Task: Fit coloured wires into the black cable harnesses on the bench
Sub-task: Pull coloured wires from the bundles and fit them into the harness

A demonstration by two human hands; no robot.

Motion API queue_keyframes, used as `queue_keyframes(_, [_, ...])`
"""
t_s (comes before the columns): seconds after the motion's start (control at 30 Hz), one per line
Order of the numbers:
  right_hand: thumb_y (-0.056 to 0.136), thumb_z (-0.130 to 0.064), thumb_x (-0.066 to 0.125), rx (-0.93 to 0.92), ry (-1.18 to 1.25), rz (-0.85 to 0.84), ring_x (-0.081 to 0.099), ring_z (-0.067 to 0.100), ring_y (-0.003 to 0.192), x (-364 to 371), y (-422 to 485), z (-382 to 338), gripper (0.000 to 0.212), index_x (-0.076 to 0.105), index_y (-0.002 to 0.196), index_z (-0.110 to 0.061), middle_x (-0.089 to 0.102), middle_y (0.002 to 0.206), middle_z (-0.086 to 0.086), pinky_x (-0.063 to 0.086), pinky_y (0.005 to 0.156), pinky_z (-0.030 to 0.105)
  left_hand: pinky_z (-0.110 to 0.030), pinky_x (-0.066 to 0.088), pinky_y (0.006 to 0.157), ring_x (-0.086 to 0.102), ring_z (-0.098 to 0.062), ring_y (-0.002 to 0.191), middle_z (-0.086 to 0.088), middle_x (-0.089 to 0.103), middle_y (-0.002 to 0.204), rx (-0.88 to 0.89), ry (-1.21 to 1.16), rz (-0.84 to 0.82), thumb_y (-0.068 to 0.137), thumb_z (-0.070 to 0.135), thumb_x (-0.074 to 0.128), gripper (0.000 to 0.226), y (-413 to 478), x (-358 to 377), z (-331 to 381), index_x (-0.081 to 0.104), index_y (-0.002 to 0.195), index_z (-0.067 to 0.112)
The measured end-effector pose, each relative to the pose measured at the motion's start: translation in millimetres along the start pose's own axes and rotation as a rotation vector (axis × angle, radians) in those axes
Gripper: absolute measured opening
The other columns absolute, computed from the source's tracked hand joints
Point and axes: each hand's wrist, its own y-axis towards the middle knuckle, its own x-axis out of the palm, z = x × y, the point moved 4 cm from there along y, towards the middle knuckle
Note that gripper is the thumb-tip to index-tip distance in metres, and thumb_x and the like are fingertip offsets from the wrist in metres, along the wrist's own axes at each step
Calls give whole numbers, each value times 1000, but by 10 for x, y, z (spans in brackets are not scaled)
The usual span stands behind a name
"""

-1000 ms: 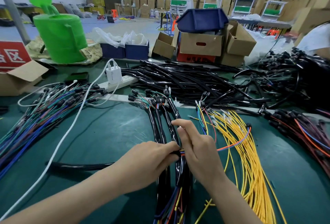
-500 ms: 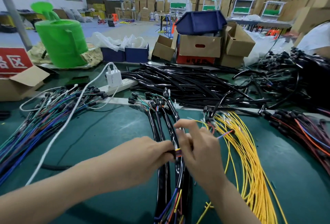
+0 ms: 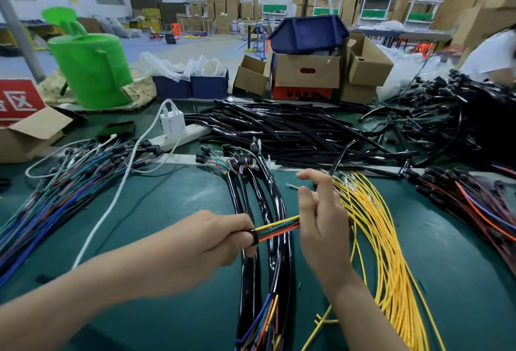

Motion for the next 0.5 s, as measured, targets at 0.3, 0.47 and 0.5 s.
queue_keyframes(0.3, [103, -44, 16, -220, 67, -111, 44, 3, 61, 136, -138, -342, 40, 47, 112, -20, 39, 51, -15, 38, 77, 33, -28, 41, 57, 39, -14, 54, 7, 50, 60, -23, -43, 1, 101, 21, 36, 20, 181, 125, 179, 51, 88, 25])
queue_keyframes(0.47, [100, -52, 11, -32, 139, 31, 46, 12, 57, 4, -11, -68, 45, 49, 79, -40, 55, 58, 6, 32, 76, 33, -23, 33, 50, 37, -11, 49, 7, 46, 54, 3, -59, 74, 100, 26, 38, 27, 70, 79, 283, 50, 77, 33])
queue_keyframes(0.5, [99, -54, 11, 6, 171, 41, 46, 14, 55, -6, 1, -21, 46, 49, 75, -42, 56, 57, 8, 33, 74, 32, -19, 30, 49, 36, -10, 48, 9, 45, 52, -1, -76, 69, 100, 27, 37, 26, 26, 71, 286, 52, 79, 31])
